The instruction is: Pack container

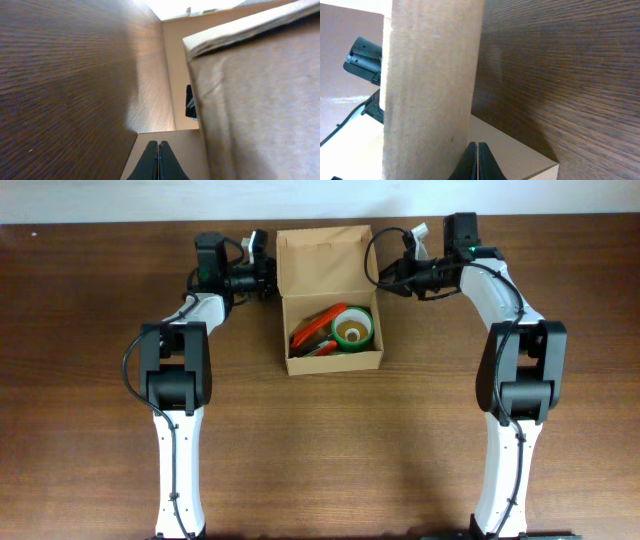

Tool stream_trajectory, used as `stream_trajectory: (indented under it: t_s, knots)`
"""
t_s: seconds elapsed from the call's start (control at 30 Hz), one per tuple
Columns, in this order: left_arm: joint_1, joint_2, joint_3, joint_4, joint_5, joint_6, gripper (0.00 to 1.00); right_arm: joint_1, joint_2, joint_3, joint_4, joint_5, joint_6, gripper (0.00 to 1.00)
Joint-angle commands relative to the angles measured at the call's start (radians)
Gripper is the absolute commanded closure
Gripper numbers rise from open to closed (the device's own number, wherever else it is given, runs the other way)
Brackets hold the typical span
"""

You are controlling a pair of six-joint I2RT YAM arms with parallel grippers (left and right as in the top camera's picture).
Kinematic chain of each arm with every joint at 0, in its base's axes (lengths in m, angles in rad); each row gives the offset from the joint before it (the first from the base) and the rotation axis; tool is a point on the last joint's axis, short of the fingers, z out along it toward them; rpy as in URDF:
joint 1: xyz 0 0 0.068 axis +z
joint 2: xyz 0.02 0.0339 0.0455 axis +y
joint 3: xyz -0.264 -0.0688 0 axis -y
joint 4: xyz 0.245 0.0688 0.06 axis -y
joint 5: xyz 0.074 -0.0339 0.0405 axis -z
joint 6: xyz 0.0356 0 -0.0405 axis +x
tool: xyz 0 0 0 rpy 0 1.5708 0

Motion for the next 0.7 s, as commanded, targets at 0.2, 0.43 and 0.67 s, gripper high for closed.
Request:
stream_trajectory:
  t_s: [0.2, 0.43, 0.67]
  knots:
    - [-0.003, 0.021, 0.069, 0.092, 0.045, -0.002, 0.98, -0.001, 0.013, 0.029, 0.007, -0.087, 0.001, 0.96]
    - [-0.003, 0.021, 0.104, 0.177, 0.072, -0.003, 0.98, -0.001, 0.013, 0.142, -0.014, -0.095, 0.005, 0.97]
    - [-0.004, 0.013, 0.140, 0.202, 0.083, -0.003, 0.98, -0.001, 0.013, 0.249, -0.062, -0.093, 0.005, 0.96]
